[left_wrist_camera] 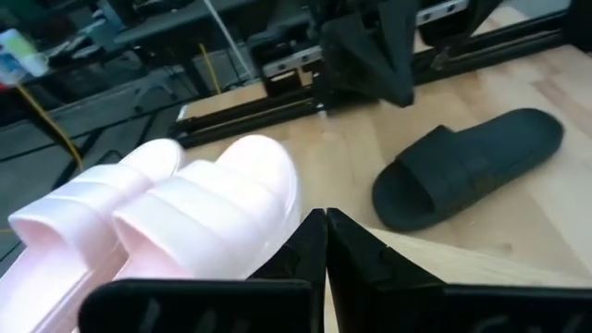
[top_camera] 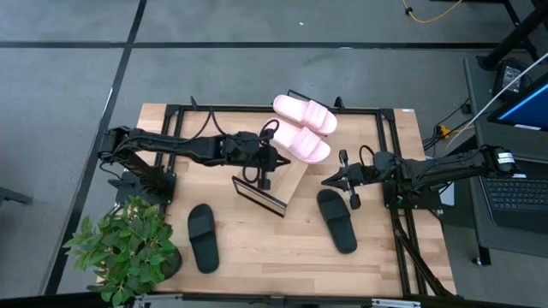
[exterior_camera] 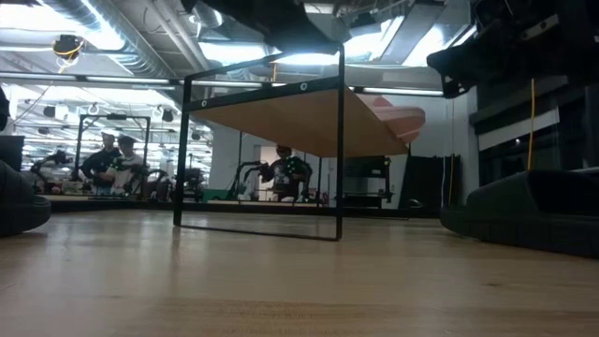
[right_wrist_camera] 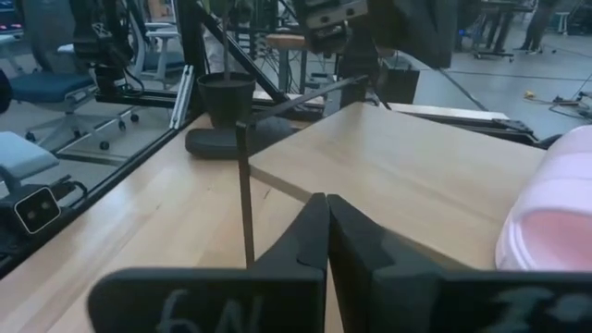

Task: Pick and place slides into the shelf
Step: Put the left pink slide on the shelf

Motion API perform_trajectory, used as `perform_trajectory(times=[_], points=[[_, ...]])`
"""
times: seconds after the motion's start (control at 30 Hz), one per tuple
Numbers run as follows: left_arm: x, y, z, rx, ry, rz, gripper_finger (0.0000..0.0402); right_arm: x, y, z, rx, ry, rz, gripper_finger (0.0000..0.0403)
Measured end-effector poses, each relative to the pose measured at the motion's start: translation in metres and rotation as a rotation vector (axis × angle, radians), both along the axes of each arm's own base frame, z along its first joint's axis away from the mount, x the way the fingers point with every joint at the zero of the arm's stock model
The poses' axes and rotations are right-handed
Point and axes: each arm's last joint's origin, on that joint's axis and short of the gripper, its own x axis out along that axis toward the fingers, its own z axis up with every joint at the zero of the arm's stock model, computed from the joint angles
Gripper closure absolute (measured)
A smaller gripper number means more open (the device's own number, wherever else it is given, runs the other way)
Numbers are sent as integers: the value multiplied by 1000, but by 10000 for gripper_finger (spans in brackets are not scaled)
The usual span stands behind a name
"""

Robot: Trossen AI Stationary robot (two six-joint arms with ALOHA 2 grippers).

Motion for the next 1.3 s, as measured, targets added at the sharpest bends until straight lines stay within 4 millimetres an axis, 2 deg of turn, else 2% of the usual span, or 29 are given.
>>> perform_trajectory(times=[0.13, 0.33, 0.5, 1.3], points=[[5, 0, -5, -2, 2, -8, 401, 0, 0, 0, -4, -1, 0, 395], [19, 0, -31, 21, 77, -54, 401, 0, 0, 0, -3, -1, 0, 395], [25, 7, -39, 32, 71, -68, 401, 0, 0, 0, 0, 1, 0, 395], [18, 49, -39, -12, 67, -15, 401, 0, 0, 0, -2, 0, 0, 395]])
